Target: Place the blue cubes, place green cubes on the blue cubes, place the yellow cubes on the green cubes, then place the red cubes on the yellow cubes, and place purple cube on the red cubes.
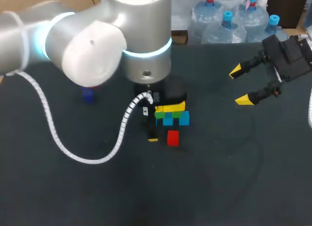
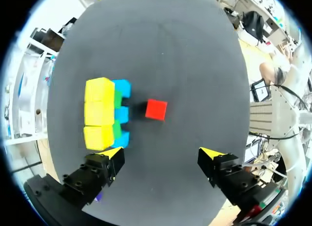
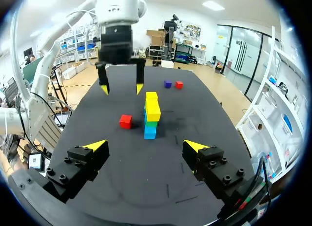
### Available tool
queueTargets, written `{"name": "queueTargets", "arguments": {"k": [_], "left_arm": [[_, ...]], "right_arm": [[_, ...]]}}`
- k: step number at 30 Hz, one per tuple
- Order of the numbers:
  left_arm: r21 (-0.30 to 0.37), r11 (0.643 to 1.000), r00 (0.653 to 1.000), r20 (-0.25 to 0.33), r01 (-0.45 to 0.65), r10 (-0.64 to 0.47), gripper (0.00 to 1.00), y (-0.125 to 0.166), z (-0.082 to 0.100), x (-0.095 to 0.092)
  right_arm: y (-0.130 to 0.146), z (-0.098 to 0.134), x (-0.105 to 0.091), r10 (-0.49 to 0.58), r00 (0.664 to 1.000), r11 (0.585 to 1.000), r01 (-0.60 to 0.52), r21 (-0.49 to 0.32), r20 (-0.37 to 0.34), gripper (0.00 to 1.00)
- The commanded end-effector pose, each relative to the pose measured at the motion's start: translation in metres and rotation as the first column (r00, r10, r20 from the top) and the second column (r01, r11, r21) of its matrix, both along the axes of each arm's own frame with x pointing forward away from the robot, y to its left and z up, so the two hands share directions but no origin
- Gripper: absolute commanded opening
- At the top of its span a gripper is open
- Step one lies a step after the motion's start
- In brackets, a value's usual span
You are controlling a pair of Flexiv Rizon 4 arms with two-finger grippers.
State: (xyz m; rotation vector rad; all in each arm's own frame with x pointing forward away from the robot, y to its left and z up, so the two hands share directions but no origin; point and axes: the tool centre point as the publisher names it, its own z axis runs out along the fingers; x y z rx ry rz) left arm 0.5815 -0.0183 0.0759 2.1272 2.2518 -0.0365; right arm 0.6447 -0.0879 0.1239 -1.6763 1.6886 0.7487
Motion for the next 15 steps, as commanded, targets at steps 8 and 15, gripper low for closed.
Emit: {"name": "queueTargets", "arguments": {"k": [8,15], "left_arm": [[0.008,0.997,0.995,0.074,-0.072,0.071,1.0,0.065,0.032,0.018],[0.008,0.995,0.992,0.074,-0.103,0.102,1.0,0.091,0.036,0.047]], "right_arm": [[0.0,0.0,0.0,0.0,1.0,1.0,0.0,0.001,0.001,1.0],[0.0,0.0,0.0,0.0,1.0,1.0,0.0,0.001,0.001,1.0]]}}
